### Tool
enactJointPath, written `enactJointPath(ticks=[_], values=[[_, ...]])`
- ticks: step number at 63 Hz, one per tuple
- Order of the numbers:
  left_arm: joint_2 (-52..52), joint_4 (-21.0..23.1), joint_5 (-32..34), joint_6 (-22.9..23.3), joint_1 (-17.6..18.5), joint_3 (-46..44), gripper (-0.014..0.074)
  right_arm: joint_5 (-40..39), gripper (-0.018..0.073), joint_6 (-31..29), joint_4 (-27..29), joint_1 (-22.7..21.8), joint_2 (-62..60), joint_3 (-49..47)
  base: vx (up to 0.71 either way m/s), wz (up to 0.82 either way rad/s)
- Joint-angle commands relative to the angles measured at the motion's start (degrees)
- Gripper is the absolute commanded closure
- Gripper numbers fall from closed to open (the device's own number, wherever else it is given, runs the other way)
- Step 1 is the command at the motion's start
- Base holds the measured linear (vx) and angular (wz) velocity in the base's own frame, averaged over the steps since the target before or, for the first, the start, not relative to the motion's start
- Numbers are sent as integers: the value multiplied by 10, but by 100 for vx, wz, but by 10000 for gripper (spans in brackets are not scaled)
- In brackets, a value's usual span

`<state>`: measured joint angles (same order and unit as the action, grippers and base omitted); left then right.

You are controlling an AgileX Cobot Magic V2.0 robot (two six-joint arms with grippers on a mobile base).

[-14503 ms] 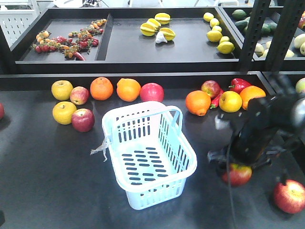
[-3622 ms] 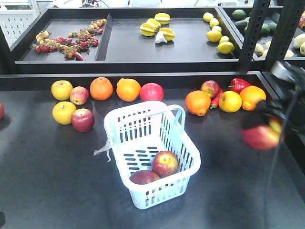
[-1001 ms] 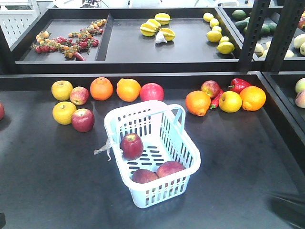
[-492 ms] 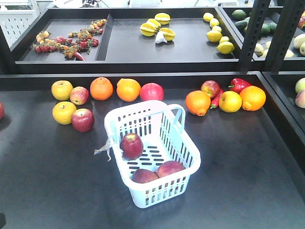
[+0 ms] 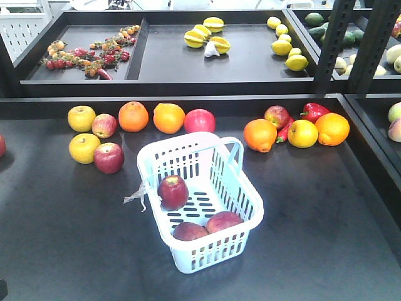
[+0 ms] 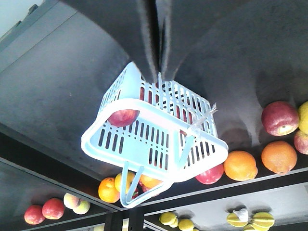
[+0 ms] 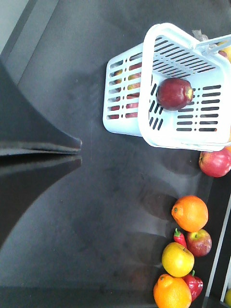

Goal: Pick three apples into basket with both arms

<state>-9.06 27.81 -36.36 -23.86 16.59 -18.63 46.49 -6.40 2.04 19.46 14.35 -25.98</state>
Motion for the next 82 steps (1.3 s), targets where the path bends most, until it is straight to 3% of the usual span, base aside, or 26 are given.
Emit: enactJointPath(ticks=[1,7,12,23,41,50,61,70,82], values=[[-8,16,40,6,1,-14,603,-36,561,-1,-5,-3,6,-14,0,0],[-8,-26,70,8,1,-6,603,-36,561,-1,-5,-3,6,-14,0,0],[-8,-42,89,38,1,11,603,-36,561,-1,-5,-3,6,-14,0,0],[-8,-78,172,138,1,92,603,-34,561,-1,-5,-3,6,-14,0,0],[-7,-176,201,301,1,187,603,-33,561,-1,-5,-3,6,-14,0,0],[-6,-185,239,302,1,214,603,-33,561,-1,-5,-3,6,-14,0,0],[9,-287,294,313,-6,214,603,-33,561,-1,-5,-3,6,-14,0,0],[43,-320,307,319,-45,214,603,-33,561,-1,-5,-3,6,-14,0,0],[111,-323,309,319,-117,214,603,-34,561,-1,-5,-3,6,-14,0,0]])
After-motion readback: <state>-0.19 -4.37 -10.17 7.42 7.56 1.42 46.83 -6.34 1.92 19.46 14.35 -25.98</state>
